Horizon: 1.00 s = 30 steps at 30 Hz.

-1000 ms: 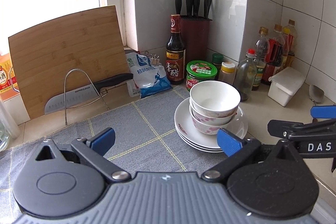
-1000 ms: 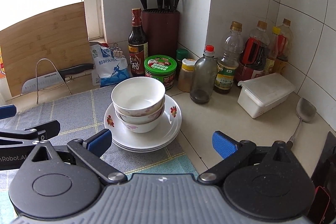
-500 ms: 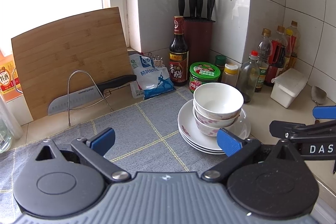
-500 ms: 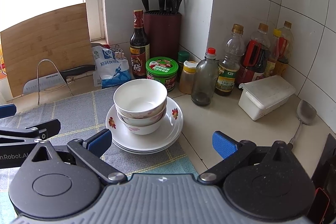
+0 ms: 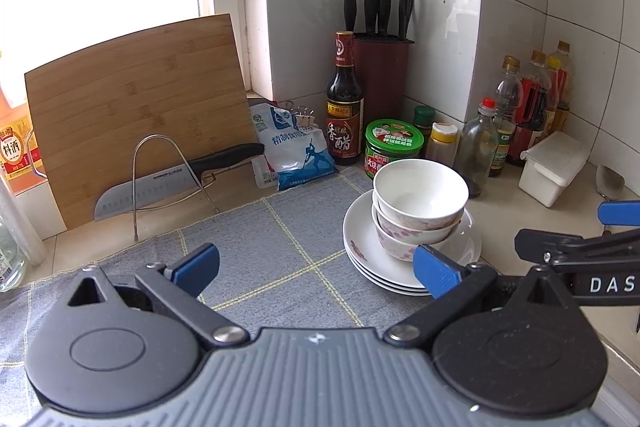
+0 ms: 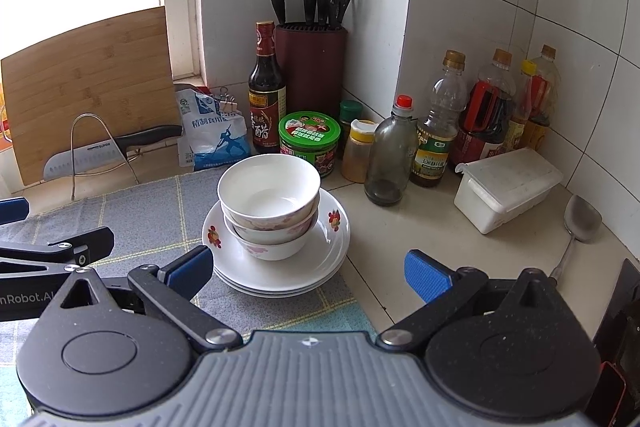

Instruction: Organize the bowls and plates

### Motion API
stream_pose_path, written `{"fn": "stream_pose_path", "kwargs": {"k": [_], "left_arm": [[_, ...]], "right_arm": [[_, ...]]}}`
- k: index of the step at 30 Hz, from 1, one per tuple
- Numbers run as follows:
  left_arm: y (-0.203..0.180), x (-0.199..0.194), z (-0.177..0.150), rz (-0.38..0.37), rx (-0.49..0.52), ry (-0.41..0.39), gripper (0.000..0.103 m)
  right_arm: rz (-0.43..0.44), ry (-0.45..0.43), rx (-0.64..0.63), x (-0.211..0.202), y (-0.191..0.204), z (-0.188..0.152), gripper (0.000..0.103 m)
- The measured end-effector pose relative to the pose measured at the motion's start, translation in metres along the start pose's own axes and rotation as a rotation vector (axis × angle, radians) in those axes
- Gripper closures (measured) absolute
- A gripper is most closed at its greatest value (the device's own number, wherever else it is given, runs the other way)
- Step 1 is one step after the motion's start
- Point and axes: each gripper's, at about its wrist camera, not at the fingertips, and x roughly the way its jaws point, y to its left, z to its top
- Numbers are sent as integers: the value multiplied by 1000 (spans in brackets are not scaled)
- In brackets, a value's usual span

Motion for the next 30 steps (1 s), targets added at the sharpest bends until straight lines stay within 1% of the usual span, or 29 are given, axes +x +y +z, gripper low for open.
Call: {"fn": "stream_pose_path", "kwargs": {"k": [30], "left_arm": [[1, 3, 3, 6, 2, 7, 1]], "right_arm": [[-3, -6, -10, 2, 0, 6, 0]]}}
